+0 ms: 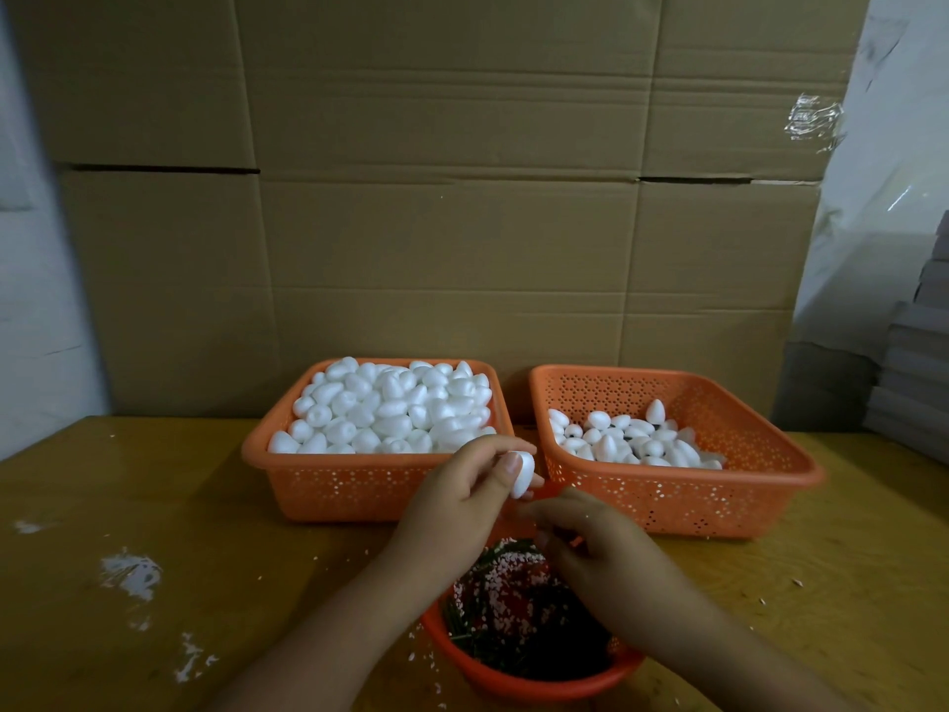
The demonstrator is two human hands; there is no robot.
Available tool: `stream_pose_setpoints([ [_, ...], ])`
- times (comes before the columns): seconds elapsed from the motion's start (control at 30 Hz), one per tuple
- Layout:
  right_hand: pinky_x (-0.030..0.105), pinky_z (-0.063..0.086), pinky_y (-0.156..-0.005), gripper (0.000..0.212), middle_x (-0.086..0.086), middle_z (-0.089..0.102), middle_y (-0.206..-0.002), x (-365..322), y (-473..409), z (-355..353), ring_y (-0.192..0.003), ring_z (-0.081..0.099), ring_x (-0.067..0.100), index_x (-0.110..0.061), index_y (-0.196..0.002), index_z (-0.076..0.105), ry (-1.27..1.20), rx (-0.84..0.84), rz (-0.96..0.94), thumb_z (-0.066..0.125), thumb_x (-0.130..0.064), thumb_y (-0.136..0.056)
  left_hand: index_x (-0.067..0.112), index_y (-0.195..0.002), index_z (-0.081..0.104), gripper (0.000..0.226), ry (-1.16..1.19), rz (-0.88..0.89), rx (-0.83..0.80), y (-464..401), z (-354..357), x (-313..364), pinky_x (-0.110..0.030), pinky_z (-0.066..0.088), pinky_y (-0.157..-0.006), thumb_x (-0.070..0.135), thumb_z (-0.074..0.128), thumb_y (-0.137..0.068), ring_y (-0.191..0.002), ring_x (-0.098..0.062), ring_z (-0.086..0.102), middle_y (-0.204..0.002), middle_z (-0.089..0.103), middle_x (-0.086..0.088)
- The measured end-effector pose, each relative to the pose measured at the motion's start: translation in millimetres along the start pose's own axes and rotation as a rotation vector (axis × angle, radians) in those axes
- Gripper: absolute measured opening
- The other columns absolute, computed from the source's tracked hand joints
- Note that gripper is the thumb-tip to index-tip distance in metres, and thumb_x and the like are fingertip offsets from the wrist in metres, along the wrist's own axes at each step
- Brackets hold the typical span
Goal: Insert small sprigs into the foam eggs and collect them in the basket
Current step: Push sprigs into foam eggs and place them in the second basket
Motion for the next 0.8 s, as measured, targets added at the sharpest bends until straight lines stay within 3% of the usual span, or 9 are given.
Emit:
stream_pose_setpoints([
  [0.07,0.027,0.047,-0.085,0.037,-0.017,0.057,-0.098,-1,0,1,-0.094,0.055,0.002,-0.043,-0.117,0.064,-0.002,-0.01,-0.014,0.056,-0.013,-0.095,0.045,-0.1,0.063,0.017,0.002,0.006,-0.01,0,1,0,-0.035,0.054,-0.09,0.044,0.049,-0.091,-0.098,-0.008,0.069,-0.098,0.075,0.008],
  [0.2,0.031,0.048,-0.083,0.039,-0.015,0.057,-0.094,0,0,0,-0.091,0.054,0.003,-0.047,-0.115,0.061,-0.002,0.005,-0.017,0.056,-0.014,-0.094,0.03,-0.098,0.062,0.009,0.034,0.038,-0.015,2,0,6,-0.022,0.052,-0.086,0.037,0.057,-0.095,-0.096,-0.008,0.07,-0.093,0.075,0.002],
  [0.27,0.029,0.047,-0.083,0.045,-0.014,0.058,-0.093,-1,0,-2,-0.09,0.054,0.003,-0.055,-0.107,0.057,-0.027,0.035,-0.028,0.057,-0.012,-0.093,0.025,-0.098,0.06,0.017,0.051,0.026,0.005,2,-1,7,-0.024,0.051,-0.085,0.041,0.06,-0.091,-0.093,-0.006,0.07,-0.092,0.075,0.004],
  [0.4,0.015,0.045,-0.078,0.051,-0.024,0.063,-0.092,1,2,-9,-0.093,0.056,-0.004,-0.059,-0.102,0.052,-0.126,0.145,-0.019,0.059,-0.009,-0.093,0.031,-0.095,0.062,0.016,0.008,-0.03,0.079,2,-6,4,-0.039,0.054,-0.09,0.041,0.068,-0.083,-0.093,0.0,0.067,-0.095,0.073,0.015],
  [0.47,0.011,0.044,-0.071,0.05,-0.031,0.061,-0.088,2,3,-11,-0.088,0.058,-0.006,-0.057,-0.104,0.053,-0.175,0.173,-0.015,0.059,-0.009,-0.093,0.033,-0.093,0.064,0.014,-0.039,-0.037,0.094,1,-8,1,-0.034,0.053,-0.089,0.04,0.072,-0.084,-0.094,0.002,0.065,-0.096,0.071,0.018],
  [0.57,0.013,0.042,-0.064,0.048,-0.018,0.062,-0.083,1,4,-16,-0.074,0.058,0.002,-0.051,-0.11,0.057,-0.217,0.224,-0.037,0.059,-0.006,-0.092,0.038,-0.092,0.065,0.016,-0.144,-0.033,0.071,2,-8,-1,-0.022,0.046,-0.084,0.05,0.071,-0.083,-0.097,0.006,0.061,-0.097,0.068,0.024],
  [0.63,0.011,0.041,-0.066,0.046,-0.018,0.062,-0.083,0,4,-19,-0.075,0.058,0.002,-0.046,-0.112,0.059,-0.234,0.26,-0.05,0.06,-0.005,-0.092,0.042,-0.092,0.064,0.018,-0.21,-0.024,0.06,2,-6,-1,-0.02,0.044,-0.079,0.056,0.068,-0.081,-0.097,0.006,0.061,-0.096,0.068,0.025],
  [0.8,0.007,0.04,-0.074,0.047,-0.035,0.061,-0.089,-5,4,-20,-0.087,0.058,-0.007,-0.044,-0.112,0.061,-0.251,0.257,-0.081,0.06,-0.002,-0.092,0.049,-0.093,0.061,0.028,-0.278,-0.025,0.048,2,-3,-2,-0.018,0.044,-0.073,0.067,0.057,-0.072,-0.092,0.004,0.061,-0.095,0.066,0.024],
])
Point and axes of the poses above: each hand's wrist, its own y-axis away from the middle knuckle, its own z-axis out of the palm, x = y × z, the point moved 7 cm from there along -y, towards the middle knuckle
